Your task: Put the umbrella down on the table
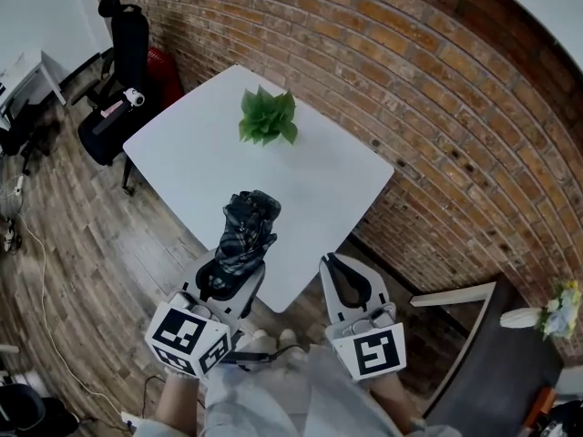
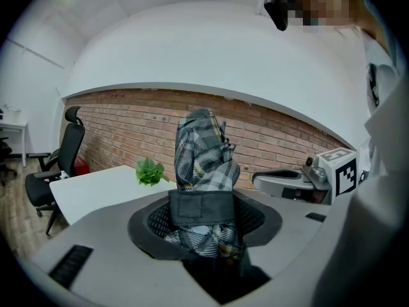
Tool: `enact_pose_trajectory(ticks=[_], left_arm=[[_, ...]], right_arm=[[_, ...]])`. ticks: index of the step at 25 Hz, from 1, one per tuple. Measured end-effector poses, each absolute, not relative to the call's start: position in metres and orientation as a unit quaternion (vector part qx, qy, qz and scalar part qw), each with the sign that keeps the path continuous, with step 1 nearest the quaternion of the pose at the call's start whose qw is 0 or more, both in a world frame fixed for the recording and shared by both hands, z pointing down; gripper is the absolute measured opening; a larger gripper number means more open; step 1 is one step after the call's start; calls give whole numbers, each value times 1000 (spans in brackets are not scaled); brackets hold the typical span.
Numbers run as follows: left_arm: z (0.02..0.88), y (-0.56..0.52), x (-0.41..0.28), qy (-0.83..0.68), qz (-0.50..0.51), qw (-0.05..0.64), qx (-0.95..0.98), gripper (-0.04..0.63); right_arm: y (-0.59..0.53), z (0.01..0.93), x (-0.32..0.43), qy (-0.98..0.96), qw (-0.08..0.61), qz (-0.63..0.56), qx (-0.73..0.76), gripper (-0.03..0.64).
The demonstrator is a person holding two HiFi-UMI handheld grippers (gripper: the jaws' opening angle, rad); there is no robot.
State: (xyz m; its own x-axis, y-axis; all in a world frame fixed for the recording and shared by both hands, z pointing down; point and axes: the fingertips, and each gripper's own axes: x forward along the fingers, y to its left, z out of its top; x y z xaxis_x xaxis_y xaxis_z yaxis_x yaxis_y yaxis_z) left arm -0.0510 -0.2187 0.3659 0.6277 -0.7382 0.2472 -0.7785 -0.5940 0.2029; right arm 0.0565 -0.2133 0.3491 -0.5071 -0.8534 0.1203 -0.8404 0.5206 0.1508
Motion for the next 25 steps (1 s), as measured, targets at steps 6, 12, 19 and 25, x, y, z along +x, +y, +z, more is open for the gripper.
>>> enact_pose_trajectory(ticks=[6, 12, 19, 25], left_arm=[[402, -247, -41, -435, 103, 168, 878, 216], [448, -287, -26, -442, 138, 207, 862, 216], [512, -328, -11, -451, 185, 260, 834, 216], [566, -355, -6, -462, 240, 290, 803, 216]], right_arm=[[-217, 364, 63, -864, 100, -24, 493, 54], [-221, 379, 72, -861, 115, -15, 495, 54], [-224, 394, 82, -856, 130, -7, 501, 54], [-223, 406, 91, -849, 143, 6, 508, 54]])
